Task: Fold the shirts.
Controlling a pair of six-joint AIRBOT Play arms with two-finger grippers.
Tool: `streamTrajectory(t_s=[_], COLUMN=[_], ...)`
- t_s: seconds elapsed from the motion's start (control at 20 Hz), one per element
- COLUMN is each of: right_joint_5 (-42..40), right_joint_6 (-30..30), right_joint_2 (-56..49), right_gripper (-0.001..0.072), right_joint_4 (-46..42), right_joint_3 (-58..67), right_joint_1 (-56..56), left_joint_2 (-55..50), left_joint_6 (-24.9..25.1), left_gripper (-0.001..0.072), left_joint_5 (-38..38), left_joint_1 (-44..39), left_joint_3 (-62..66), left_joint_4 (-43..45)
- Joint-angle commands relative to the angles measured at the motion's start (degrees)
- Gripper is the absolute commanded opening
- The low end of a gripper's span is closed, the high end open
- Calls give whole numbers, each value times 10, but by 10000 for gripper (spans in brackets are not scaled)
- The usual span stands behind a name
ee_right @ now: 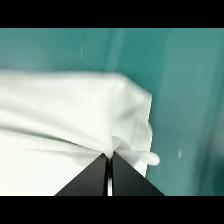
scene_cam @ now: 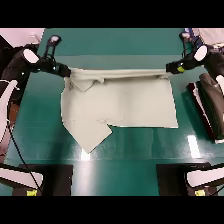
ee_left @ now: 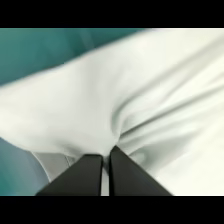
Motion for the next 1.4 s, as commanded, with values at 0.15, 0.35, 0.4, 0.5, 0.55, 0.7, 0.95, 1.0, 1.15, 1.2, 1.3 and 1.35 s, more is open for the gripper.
streamTrajectory(t_s=[0.15,0.35,0.4,0.5,0.55,0.7,0.95,1.0,1.15,1.2,1.3,1.35], right_joint_5=[32,36,38,52,67,111,145,141,117,109,98,97], right_joint_6=[0,14,15,14,5,-30,-72,-72,-76,-76,-76,-76], right_joint_2=[24,24,24,27,33,86,203,224,269,281,299,304], right_gripper=[15,295,354,353,354,353,353,353,353,353,353,353], right_joint_4=[-14,21,41,80,95,159,270,271,271,271,271,271], right_joint_3=[-110,-125,-119,-100,-92,-101,-218,-243,-303,-319,-339,-343], right_joint_1=[13,13,10,7,3,-17,-74,-81,-92,-92,-92,-92], left_joint_2=[-3,-3,-3,-2,0,35,189,219,288,303,315,315], left_joint_6=[17,-42,-59,-94,-116,-152,-151,-152,-156,-156,-161,-161], left_gripper=[26,492,686,664,663,663,663,664,663,663,663,663], left_joint_5=[-73,-78,-83,-121,-152,-219,-202,-198,-187,-181,-162,-161], left_joint_1=[0,0,0,2,7,51,119,122,122,122,122,122], left_joint_3=[-35,-34,-34,-28,-20,-33,-245,-295,-422,-454,-494,-506], left_joint_4=[41,41,41,54,66,52,-32,-38,-78,-93,-97,-97])
